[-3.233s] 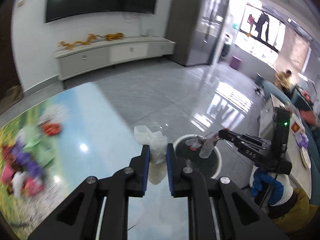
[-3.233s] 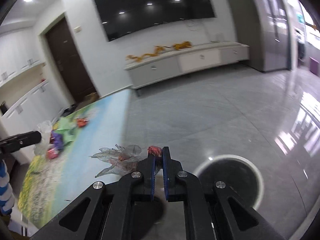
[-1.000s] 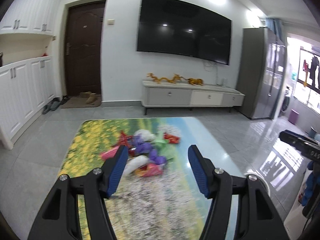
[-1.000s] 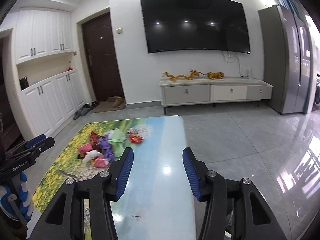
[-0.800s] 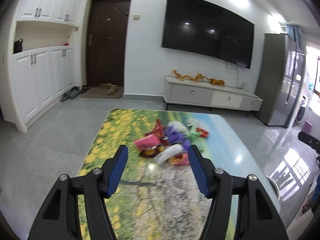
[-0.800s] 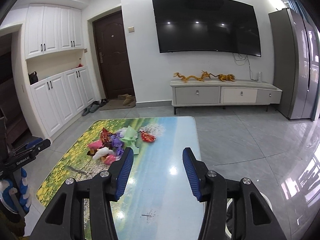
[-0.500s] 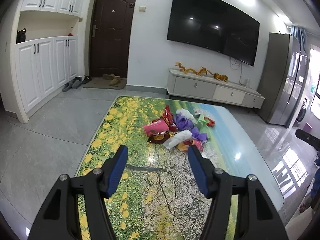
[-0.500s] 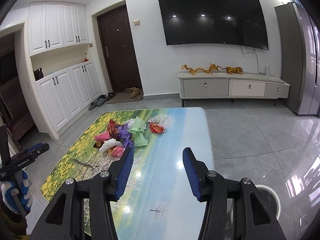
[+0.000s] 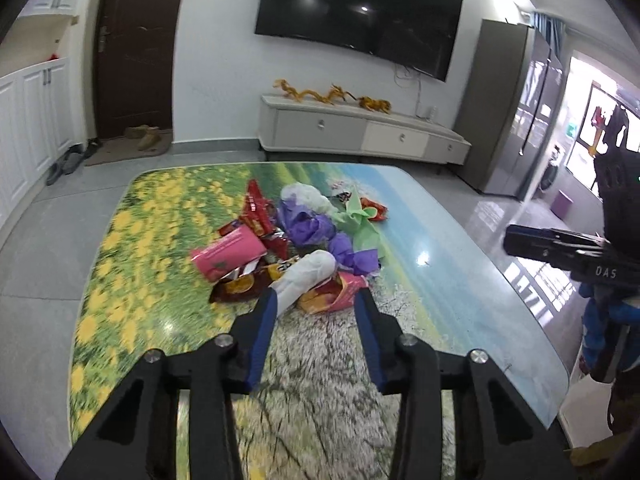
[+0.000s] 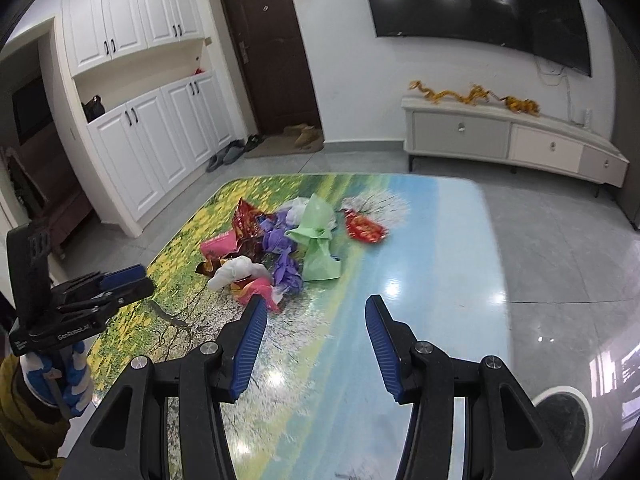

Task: Collect trash
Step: 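Grasp a white plastic bag with the left tool while the right tool grasps the purple bag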

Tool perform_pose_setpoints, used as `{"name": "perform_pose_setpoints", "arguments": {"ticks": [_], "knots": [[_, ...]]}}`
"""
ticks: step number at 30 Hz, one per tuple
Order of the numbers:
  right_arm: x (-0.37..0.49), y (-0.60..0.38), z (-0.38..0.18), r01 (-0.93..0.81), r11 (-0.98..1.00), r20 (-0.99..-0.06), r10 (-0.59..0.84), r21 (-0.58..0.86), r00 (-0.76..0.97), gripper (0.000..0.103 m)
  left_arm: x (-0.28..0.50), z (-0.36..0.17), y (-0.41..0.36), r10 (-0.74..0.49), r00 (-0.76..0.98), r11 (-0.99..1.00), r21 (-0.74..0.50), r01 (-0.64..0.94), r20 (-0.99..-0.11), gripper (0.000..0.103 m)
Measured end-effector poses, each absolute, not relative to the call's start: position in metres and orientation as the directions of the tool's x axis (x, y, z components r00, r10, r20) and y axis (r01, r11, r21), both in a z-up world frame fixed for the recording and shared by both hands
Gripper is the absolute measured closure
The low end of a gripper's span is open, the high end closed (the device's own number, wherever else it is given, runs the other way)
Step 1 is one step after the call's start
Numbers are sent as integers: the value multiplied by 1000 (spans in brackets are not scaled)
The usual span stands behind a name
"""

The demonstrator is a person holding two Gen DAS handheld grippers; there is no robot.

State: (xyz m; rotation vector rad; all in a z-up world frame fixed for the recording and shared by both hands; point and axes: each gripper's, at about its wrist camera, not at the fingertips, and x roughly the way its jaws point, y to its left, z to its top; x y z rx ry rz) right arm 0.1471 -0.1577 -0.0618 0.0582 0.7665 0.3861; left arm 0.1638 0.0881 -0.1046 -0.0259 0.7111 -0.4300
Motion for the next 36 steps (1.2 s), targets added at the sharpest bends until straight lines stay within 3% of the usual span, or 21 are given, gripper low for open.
{"name": "perform_pose_setpoints", "arguments": {"ticks": [7,16,23,31,36], "knots": [[208,-138,-102,-377,894,-717,426,242,551,54,216,-128,60,-458,596,865,-177,469,-660,70],[252,-105,-135,-466,842,-737,493,271,462,54,248,-153,52,-447,565,860,-160,484,-694,70],[263,-99,-161,-478,826,-762,508,299,401,70,243,-162,50,-456,547,854,-172,492,-702,77],[249,-111,-144,-468,829,-735,518,306,438,71,230,-136,72,-499,582,858,-274,434,-642,79],[224,-115,-119,-480,827,-706,525,291,476,71,203,-110,83,-482,627,872,-262,414,-613,79]]}}
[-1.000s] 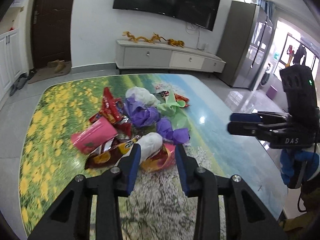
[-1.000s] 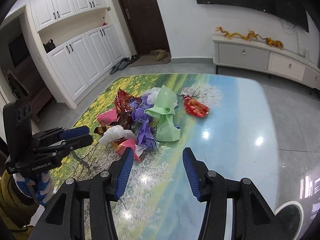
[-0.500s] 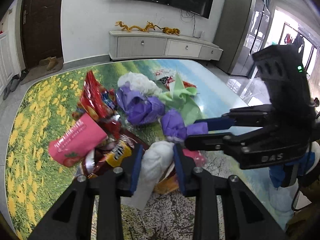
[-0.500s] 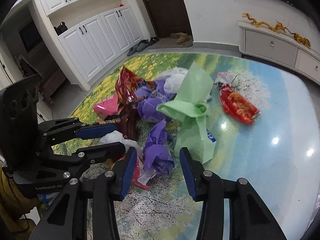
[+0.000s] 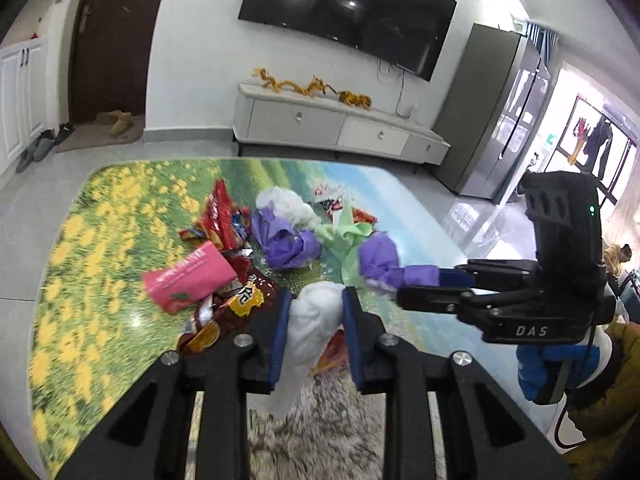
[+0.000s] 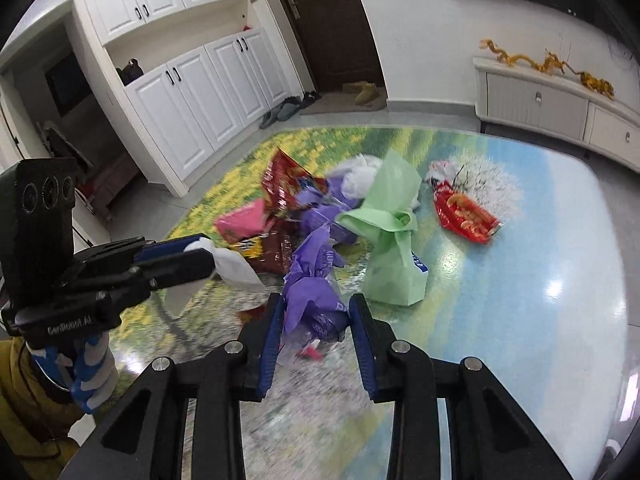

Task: Collect trash
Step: 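Grasp a white plastic bag with the left tool while the right tool grasps the purple bag, then carry the white and purple bags over the trash bin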

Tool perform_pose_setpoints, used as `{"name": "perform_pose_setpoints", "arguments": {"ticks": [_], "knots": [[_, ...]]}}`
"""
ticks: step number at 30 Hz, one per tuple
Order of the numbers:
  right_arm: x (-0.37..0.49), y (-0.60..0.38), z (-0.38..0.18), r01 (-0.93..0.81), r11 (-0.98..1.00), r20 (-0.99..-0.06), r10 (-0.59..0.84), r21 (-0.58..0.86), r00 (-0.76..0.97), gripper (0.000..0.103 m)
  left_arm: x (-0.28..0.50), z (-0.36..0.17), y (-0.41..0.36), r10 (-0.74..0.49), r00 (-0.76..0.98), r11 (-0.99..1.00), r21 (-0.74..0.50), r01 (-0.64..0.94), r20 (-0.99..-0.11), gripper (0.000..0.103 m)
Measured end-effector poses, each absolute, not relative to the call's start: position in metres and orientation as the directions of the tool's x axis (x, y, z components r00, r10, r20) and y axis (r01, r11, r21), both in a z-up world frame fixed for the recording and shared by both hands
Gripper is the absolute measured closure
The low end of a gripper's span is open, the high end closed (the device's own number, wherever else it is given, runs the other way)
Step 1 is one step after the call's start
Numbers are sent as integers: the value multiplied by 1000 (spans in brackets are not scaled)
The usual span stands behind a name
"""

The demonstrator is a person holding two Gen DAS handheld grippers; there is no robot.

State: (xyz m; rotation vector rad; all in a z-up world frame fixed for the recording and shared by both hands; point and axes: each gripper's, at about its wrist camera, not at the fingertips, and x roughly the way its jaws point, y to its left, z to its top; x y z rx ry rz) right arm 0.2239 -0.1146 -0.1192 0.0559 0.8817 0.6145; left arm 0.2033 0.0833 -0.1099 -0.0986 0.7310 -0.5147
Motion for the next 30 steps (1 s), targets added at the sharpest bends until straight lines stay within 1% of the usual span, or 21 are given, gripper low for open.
{"name": "perform_pose_setpoints", "arguments": {"ticks": [10,13,19,26,30], "knots": [[153,-152,-68,-436,856,-628,506,279,591,71,136,-57,107,-432,699,901,-244,358,-570,79],[122,-177,-57,-393,876,-603,479,279,638,71,116,-43,106,-426,717,904,-232,359,-551,79],[68,-230,-49,-286,920,-584,390,266,712,71,84,-18,95,-432,739,901,-215,376,-517,79],[18,-307,-64,-88,951,-582,254,298,772,71,81,6,47,-477,714,874,-187,449,-513,79],[3,-354,-81,21,956,-597,165,292,785,71,99,15,-17,-543,649,824,-191,533,-533,79]]}}
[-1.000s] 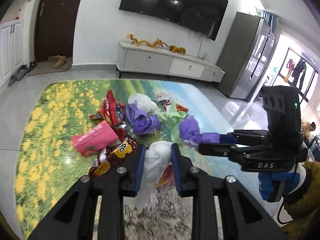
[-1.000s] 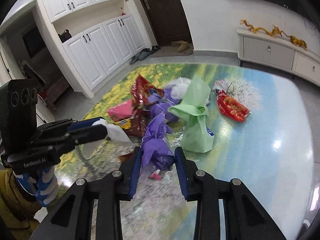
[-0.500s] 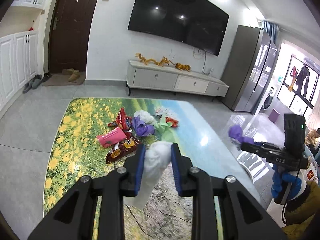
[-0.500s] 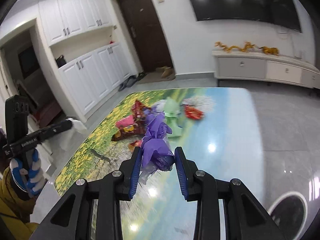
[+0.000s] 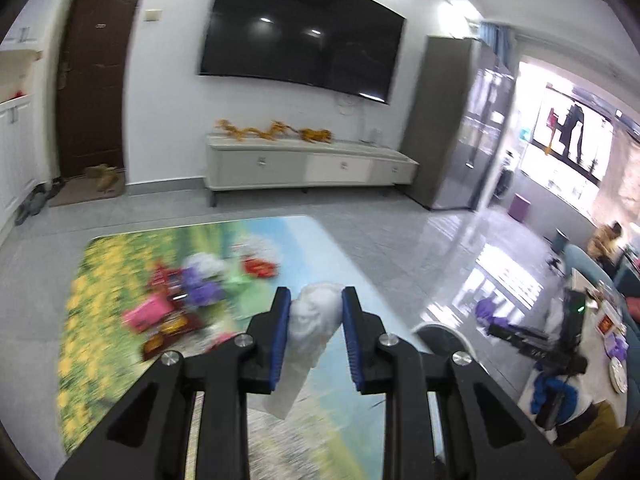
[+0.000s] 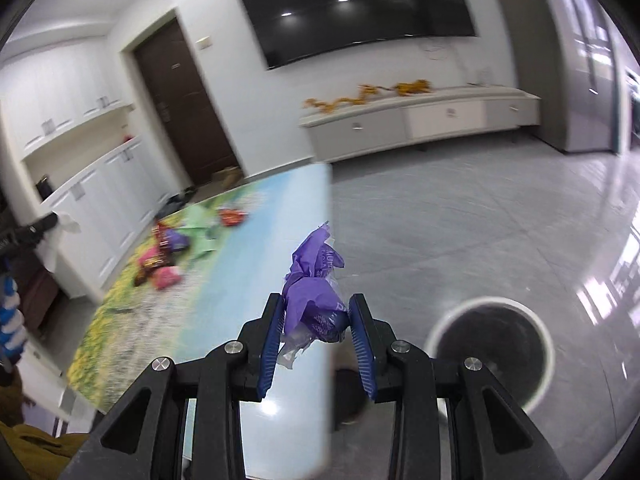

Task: Collect trash
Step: 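Carry the white and purple bags over the trash bin, then open both tools to drop the bags into the bin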

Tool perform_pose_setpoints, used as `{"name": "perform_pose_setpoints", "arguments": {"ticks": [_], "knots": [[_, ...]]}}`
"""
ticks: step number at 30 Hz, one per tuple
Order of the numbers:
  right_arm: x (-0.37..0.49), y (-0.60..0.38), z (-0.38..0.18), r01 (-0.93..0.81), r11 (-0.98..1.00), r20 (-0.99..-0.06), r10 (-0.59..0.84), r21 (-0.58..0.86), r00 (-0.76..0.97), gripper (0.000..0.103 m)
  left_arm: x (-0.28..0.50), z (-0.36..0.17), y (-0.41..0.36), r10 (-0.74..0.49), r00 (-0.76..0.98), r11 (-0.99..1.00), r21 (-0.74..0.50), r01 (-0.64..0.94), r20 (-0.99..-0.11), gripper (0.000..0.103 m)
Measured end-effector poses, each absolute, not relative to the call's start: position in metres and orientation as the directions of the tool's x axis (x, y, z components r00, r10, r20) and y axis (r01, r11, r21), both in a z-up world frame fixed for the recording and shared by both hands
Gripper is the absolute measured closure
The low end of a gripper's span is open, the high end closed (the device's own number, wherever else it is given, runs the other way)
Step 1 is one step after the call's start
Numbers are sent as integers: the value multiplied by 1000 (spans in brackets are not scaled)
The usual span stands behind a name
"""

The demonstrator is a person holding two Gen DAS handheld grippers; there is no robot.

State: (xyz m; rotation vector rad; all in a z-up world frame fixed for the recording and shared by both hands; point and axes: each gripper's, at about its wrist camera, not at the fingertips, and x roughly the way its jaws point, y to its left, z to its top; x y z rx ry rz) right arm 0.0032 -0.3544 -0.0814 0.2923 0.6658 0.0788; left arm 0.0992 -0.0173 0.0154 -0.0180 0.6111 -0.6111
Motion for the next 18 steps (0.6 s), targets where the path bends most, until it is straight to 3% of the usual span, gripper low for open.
{"name": "perform_pose_setpoints", "arguments": {"ticks": [7,18], "knots": [[-23,-444,-133,241,891,-634,66,386,770,71,133,3,-169,-667,439,678,-248,692,-602,79],[-34,-521,-185,399,814,-709,22,422,705,71,144,-59,-371,-696,167,508,-314,802,-698,76]]}}
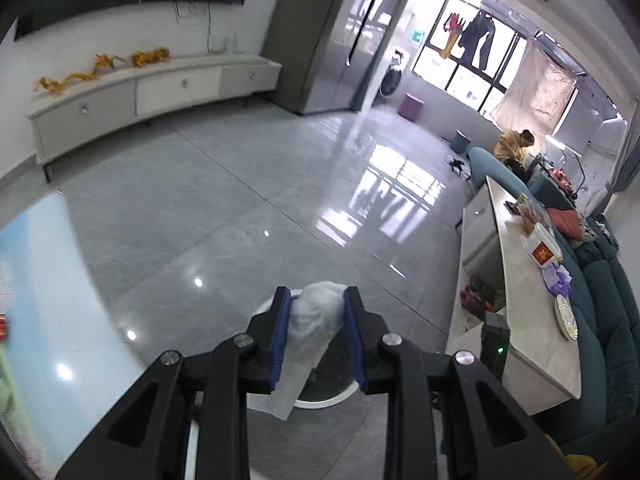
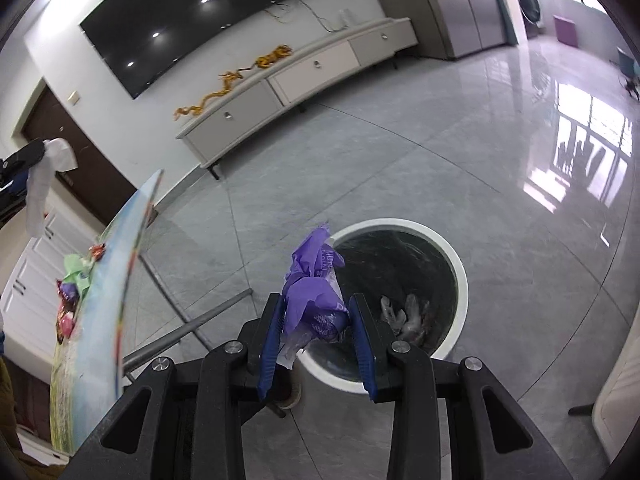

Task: Collect trash
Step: 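Open both tools to drop the bags into the bin, then move both tools back over the trash on the table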

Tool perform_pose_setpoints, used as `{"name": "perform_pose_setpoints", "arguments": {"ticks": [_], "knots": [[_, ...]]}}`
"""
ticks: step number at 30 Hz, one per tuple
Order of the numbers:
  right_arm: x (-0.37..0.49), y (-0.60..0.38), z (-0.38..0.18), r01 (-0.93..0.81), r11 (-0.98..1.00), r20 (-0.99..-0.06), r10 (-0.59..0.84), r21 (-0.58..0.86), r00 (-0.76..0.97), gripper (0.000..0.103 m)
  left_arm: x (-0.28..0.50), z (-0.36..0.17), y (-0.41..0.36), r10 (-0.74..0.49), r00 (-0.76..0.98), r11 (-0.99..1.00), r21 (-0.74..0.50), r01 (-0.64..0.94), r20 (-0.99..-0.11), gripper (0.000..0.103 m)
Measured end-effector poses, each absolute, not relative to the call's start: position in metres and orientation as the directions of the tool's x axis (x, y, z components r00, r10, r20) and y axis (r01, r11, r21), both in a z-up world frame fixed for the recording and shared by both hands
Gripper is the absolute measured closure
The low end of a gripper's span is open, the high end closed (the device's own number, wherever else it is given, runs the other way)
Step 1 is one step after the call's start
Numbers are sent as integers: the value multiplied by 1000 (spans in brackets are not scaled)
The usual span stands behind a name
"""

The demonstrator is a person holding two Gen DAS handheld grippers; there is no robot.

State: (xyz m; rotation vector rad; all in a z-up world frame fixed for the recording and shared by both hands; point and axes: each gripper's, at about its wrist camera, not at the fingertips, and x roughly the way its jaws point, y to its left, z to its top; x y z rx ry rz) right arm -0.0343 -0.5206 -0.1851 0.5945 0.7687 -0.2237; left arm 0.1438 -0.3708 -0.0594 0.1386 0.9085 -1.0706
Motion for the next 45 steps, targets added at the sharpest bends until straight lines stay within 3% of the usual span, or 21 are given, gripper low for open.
{"name": "perform_pose_setpoints", "arguments": {"ticks": [4,6,8,16,26,36,45], "knots": [[-24,-532,-196,422,805,-721,11,417,693,69,152,-89,-410,-684,75,493,-383,781,-726,73],[-16,-534,-200,429,804,-727,6,412,687,60,155,-99,-419,-679,52,494,-404,770,-732,64],[-14,-535,-205,446,801,-736,-9,400,677,53,157,-104,-422,-679,51,505,-416,756,-732,46],[-28,-534,-205,467,784,-742,-14,408,671,51,150,-98,-404,-670,94,520,-376,767,-736,46],[-42,-508,-146,415,822,-682,-46,389,730,51,130,-56,-324,-608,347,625,-161,764,-714,46],[-32,-446,-84,278,896,-613,-7,347,790,51,121,-30,-191,-554,504,747,-128,652,-663,46],[-11,-358,-25,97,960,-567,73,264,820,51,106,-10,-25,-472,665,866,-164,472,-579,46]]}}
